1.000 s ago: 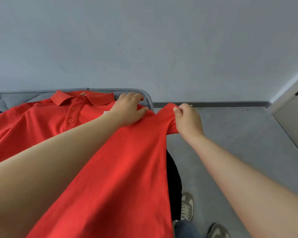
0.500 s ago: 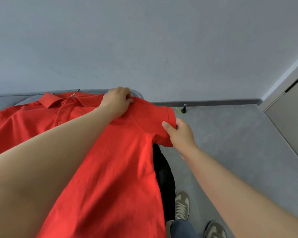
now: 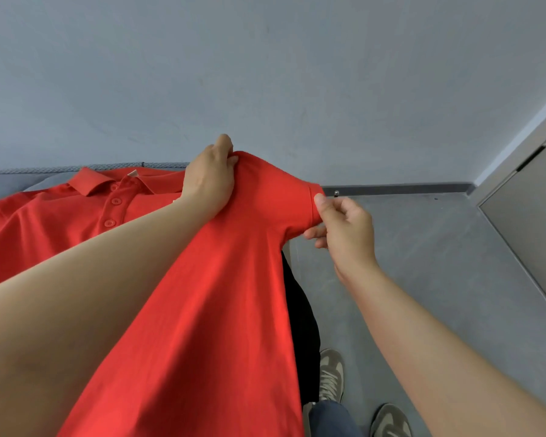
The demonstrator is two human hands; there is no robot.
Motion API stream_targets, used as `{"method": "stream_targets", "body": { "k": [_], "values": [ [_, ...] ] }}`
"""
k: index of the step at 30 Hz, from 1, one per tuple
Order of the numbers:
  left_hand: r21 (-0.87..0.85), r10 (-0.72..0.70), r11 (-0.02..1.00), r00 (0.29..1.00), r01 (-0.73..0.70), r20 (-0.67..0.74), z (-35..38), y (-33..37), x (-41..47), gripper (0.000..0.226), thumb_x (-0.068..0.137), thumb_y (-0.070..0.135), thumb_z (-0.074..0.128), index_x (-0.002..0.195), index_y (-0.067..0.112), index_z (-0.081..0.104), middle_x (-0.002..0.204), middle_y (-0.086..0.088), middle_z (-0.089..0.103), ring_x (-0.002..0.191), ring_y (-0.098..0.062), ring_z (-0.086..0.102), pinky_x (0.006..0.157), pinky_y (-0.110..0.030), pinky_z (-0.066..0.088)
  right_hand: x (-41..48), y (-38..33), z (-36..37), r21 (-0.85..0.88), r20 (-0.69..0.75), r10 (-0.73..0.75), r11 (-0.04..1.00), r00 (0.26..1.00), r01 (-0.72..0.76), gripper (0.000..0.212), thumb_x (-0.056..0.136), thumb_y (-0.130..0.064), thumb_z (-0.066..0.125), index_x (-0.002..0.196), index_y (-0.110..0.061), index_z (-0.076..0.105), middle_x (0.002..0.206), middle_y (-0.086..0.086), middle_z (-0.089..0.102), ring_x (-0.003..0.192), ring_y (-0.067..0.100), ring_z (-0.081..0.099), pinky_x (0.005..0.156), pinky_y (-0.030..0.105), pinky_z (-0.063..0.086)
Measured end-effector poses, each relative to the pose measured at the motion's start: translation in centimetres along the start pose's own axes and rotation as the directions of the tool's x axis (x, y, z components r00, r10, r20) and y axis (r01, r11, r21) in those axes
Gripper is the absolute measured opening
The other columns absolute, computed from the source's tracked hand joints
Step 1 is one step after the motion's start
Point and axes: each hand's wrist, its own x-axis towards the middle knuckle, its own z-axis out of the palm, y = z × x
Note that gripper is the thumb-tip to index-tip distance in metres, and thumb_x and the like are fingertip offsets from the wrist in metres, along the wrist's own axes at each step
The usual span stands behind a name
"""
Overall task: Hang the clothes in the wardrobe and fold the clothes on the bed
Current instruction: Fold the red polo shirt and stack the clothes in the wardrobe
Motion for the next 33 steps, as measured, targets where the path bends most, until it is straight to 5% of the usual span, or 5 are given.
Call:
{"method": "stream_targets", "body": {
  "k": [11, 18, 26, 30, 33],
  "values": [
    [-0.009, 0.133, 0.991, 0.966, -0.134, 0.222, -0.7, -0.3, -0.9, 0.026, 0.095, 0.020, 0.056, 0.110, -0.001, 0.061, 0.111, -0.018, 0.052, 0.099, -0.031, 0.054, 0.087, -0.033, 0.039, -2.4, 4.7, -0.2, -0.661, 0.174, -0.005, 0.741, 0.985, 0.121, 0.032, 0.087, -0.028, 0.067, 0.069, -0.011, 0.048, 0.066, -0.001, 0.052, 0.060, 0.017, 0.049, 0.054, 0.028, 0.035],
    [-0.032, 0.111, 0.994, 0.970, -0.106, 0.216, -1.8, 0.2, 0.3, 0.012, 0.094, 0.012, 0.054, 0.100, 0.002, 0.052, 0.096, -0.016, 0.056, 0.088, -0.030, 0.051, 0.074, -0.032, 0.036, -1.4, 3.0, -0.5, -0.176, 0.317, 0.659, 0.747, 0.682, -0.641, 0.014, 0.088, -0.027, 0.070, 0.095, -0.015, 0.066, 0.086, 0.005, 0.068, 0.069, 0.014, 0.064, 0.064, 0.023, 0.055],
    [-0.238, 0.018, 0.971, 0.984, 0.025, 0.176, -3.5, 1.2, 0.2, 0.008, 0.096, 0.010, 0.046, 0.090, 0.011, 0.040, 0.070, -0.005, 0.059, 0.066, -0.027, 0.062, 0.061, -0.031, 0.043, -1.7, 0.9, -0.1, -0.217, -0.111, 0.091, 0.970, 0.990, -0.113, 0.016, 0.074, -0.006, 0.079, 0.072, -0.017, 0.067, 0.075, 0.002, 0.071, 0.072, 0.021, 0.068, 0.075, 0.034, 0.057],
    [-0.273, -0.073, 0.954, 0.979, 0.125, 0.191, -4.6, -0.3, -0.6, 0.007, 0.097, 0.014, 0.045, 0.091, 0.011, 0.041, 0.078, -0.003, 0.052, 0.075, -0.024, 0.053, 0.069, -0.036, 0.048, -5.2, -0.9, 2.0, -0.341, -0.167, -0.342, 0.900, 0.925, 0.272, 0.035, 0.073, 0.013, 0.059, 0.089, -0.017, 0.060, 0.085, -0.006, 0.065, 0.081, 0.012, 0.064, 0.076, 0.027, 0.050],
    [-0.408, -0.149, 0.886, 0.969, 0.219, 0.196, -5.9, -2.4, -2.2, 0.007, 0.097, 0.011, 0.045, 0.090, 0.014, 0.044, 0.082, -0.003, 0.056, 0.072, -0.014, 0.060, 0.081, -0.039, 0.057, -8.6, -0.8, 3.1, -0.472, 0.205, -0.665, 0.575, 0.718, 0.668, 0.039, 0.071, 0.012, 0.045, 0.101, -0.006, 0.063, 0.092, 0.004, 0.062, 0.087, 0.024, 0.059, 0.081, 0.032, 0.047]
  ]
}}
